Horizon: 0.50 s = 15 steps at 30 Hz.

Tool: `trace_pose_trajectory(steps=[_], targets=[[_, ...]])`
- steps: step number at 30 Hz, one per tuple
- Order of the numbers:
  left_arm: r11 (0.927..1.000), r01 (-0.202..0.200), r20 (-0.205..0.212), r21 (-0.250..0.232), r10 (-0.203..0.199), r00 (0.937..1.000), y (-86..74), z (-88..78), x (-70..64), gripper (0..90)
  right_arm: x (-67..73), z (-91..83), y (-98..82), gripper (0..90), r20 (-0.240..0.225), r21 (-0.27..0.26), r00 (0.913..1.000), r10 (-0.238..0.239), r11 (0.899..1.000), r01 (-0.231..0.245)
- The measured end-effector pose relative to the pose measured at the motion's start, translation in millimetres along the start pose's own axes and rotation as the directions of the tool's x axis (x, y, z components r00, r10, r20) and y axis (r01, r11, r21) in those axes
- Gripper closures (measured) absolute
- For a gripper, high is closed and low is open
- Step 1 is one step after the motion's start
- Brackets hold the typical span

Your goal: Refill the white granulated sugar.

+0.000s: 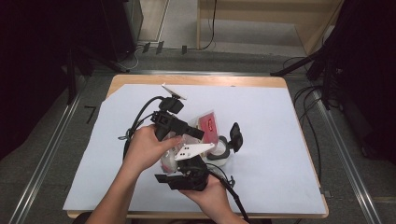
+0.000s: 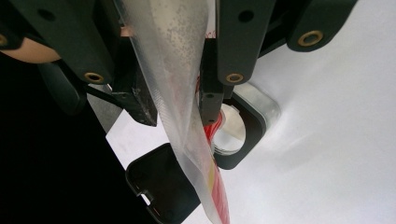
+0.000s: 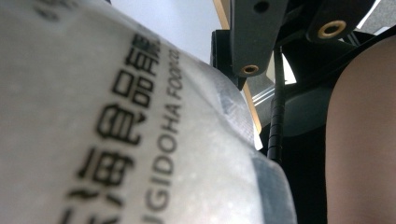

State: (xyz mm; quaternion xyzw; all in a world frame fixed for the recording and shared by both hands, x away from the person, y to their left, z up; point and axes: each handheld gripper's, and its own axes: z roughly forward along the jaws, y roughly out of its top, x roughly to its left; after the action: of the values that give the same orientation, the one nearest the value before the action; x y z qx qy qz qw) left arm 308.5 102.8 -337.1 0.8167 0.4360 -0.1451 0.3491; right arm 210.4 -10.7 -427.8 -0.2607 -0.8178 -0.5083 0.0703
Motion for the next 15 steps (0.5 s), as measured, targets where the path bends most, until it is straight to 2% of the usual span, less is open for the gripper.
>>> trace_pose_trajectory(steps=[15], targets=[[1.0, 0.0, 0.003, 0.008, 0.0, 1.0, 7.9, 2.3, 1.2, 69.7, -4.4, -2.0, 4.7, 62.4, -0.003, 0.01, 0.9998, 0.021, 1.0, -0.021]])
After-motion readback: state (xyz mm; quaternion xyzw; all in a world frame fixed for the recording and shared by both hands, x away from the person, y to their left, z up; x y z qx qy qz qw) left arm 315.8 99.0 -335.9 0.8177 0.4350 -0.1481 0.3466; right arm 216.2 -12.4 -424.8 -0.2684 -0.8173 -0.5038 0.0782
